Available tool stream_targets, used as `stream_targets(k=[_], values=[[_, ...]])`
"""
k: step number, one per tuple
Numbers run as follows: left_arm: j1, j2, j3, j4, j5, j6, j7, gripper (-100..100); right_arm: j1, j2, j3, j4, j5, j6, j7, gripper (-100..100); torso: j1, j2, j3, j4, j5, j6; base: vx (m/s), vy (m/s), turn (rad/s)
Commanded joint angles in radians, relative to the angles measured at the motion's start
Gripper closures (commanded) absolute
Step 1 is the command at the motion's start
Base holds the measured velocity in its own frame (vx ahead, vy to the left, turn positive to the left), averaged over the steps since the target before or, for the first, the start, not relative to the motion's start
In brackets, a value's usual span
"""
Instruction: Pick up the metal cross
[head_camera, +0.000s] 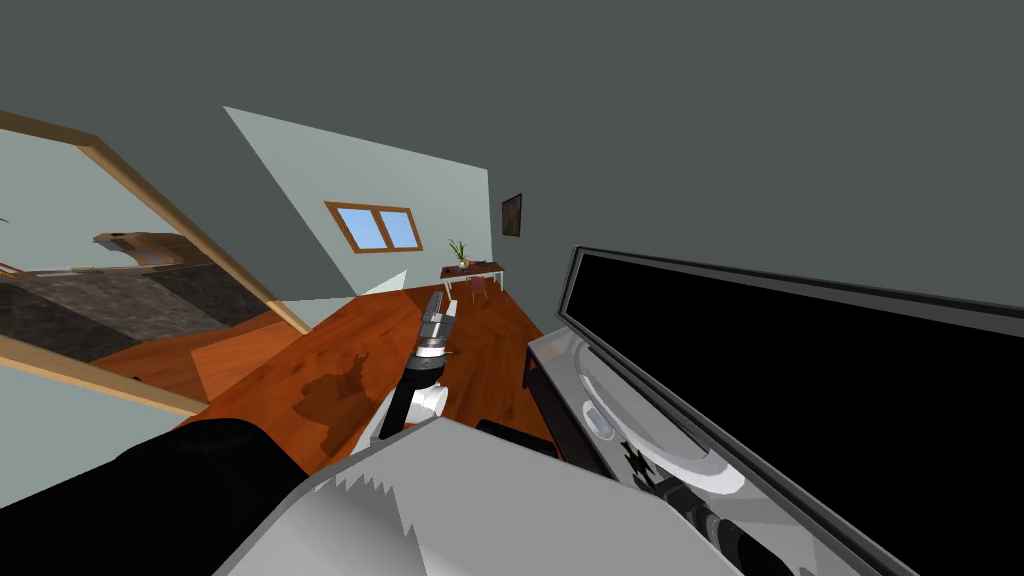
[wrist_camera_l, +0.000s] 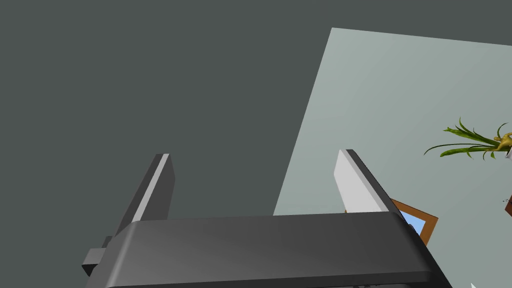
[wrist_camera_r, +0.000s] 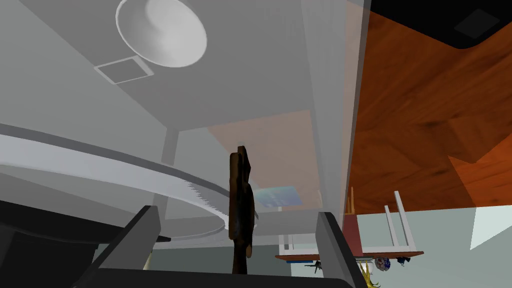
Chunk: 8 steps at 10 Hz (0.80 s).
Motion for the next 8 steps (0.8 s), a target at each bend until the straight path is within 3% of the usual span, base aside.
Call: stream_targets(k=[1, 2, 3, 5, 6, 7, 8], values=[[0.0, 0.0, 0.0, 0.0, 0.0, 0.0, 0.0, 0, 0.0, 0.0, 0.0, 0.0, 0.0, 0.0, 0.0, -100, 0.0, 0.0, 0.0, 0.0, 0.0, 0.0, 0.043, 0.031, 0.005], [0.0, 0.0, 0.0, 0.0, 0.0, 0.0, 0.0, 0, -0.002, 0.0, 0.002, 0.001, 0.001, -0.002, 0.002, 0, -0.002, 0.003, 0.001, 0.0, 0.0, 0.001, 0.006, 0.006, -0.003], [0.0, 0.0, 0.0, 0.0, 0.0, 0.0, 0.0, 0, -0.006, 0.031, -0.009, 0.012, 0.009, 0.016, 0.009, -100, -0.004, 0.005, 0.003, 0.001, -0.001, 0.001, -0.008, -0.014, 0.046], [0.0, 0.0, 0.0, 0.0, 0.0, 0.0, 0.0, 0, -0.012, 0.069, -0.022, 0.027, 0.019, 0.039, 0.017, -100, -0.006, 0.008, 0.004, 0.002, -0.002, 0.0, -0.023, -0.026, 0.078], [0.0, 0.0, 0.0, 0.0, 0.0, 0.0, 0.0, 0, -0.018, 0.061, -0.016, 0.041, 0.018, 0.023, 0.012, -100, -0.007, 0.006, 0.003, 0.001, -0.005, -0.002, -0.008, -0.005, 0.011], [0.0, 0.0, 0.0, 0.0, 0.0, 0.0, 0.0, 0, -0.019, 0.063, -0.017, 0.042, 0.019, 0.026, 0.013, 100, -0.008, 0.004, 0.002, 0.001, -0.006, -0.002, 0.0, 0.0, 0.0], [0.0, 0.0, 0.0, 0.0, 0.0, 0.0, 0.0, 0, -0.018, 0.063, -0.016, 0.042, 0.019, 0.025, 0.013, 100, -0.008, 0.003, 0.002, 0.001, -0.006, -0.002, 0.0, 0.0, 0.0]])
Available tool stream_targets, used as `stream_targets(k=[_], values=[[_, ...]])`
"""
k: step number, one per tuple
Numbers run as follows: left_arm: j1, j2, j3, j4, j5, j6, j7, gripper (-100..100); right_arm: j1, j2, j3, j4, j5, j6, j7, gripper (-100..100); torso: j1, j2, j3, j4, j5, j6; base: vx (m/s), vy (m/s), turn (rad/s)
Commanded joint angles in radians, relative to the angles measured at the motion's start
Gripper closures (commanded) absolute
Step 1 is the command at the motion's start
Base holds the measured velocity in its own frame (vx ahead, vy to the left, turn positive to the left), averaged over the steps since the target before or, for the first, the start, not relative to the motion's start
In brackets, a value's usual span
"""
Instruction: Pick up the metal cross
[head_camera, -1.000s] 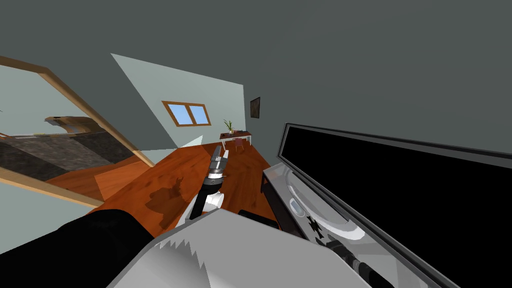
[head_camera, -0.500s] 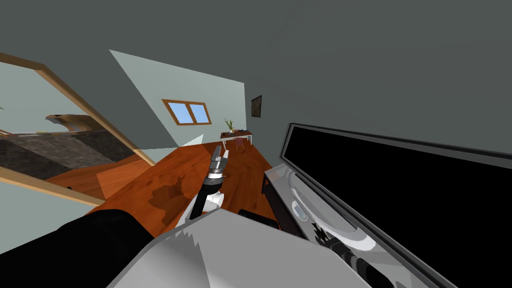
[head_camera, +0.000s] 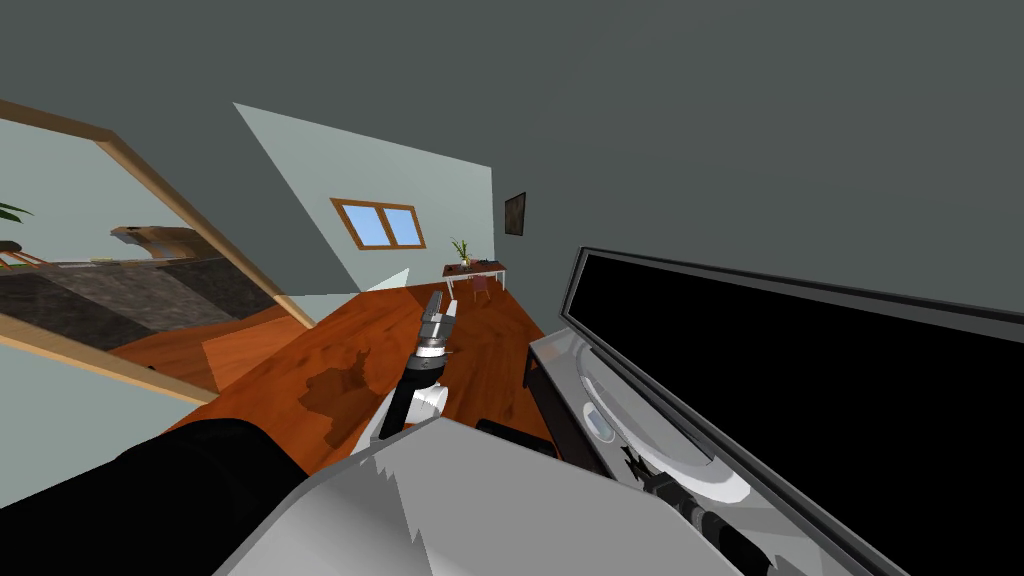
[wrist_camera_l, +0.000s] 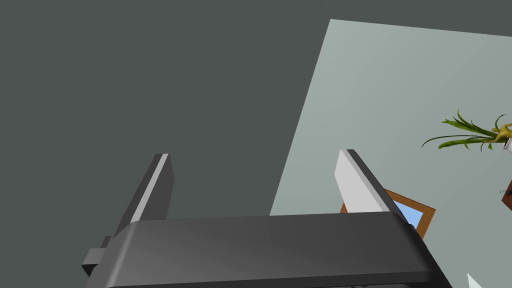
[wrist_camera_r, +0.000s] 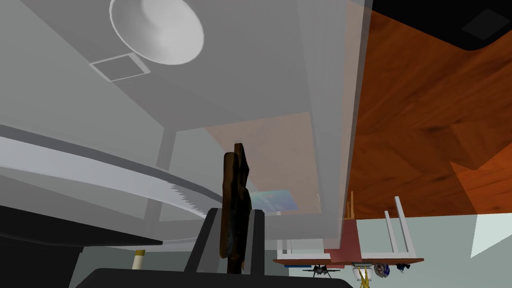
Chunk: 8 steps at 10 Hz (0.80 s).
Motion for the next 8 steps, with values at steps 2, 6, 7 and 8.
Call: stream_targets(k=[2, 6, 7, 8], values=[[0.0, 0.0, 0.0, 0.0, 0.0, 0.0, 0.0, 0, 0.0, 0.001, 0.0, 0.0, 0.0, 0.0, 0.0, 100, 0.0, 0.0, 0.0, 0.0, 0.0, 0.0, 0.0, 0.0, 0.0], [0.0, 0.0, 0.0, 0.0, 0.0, 0.0, 0.0, 0, 0.016, -0.054, 0.016, -0.039, -0.016, -0.023, -0.009, 100, 0.0, -0.001, 0.0, 0.0, 0.001, 0.001, 0.011, 0.011, -0.039], [0.0, 0.0, 0.0, 0.0, 0.0, 0.0, 0.0, 0, 0.01, -0.04, 0.013, -0.034, -0.011, -0.01, -0.007, 100, 0.001, -0.001, -0.001, 0.0, 0.001, 0.001, 0.011, 0.013, -0.027], [0.0, 0.0, 0.0, 0.0, 0.0, 0.0, 0.0, 0, 0.01, -0.042, 0.014, -0.033, -0.011, -0.013, -0.009, 0, 0.001, -0.001, -0.001, 0.0, 0.0, 0.0, 0.0, 0.0, 0.0]])
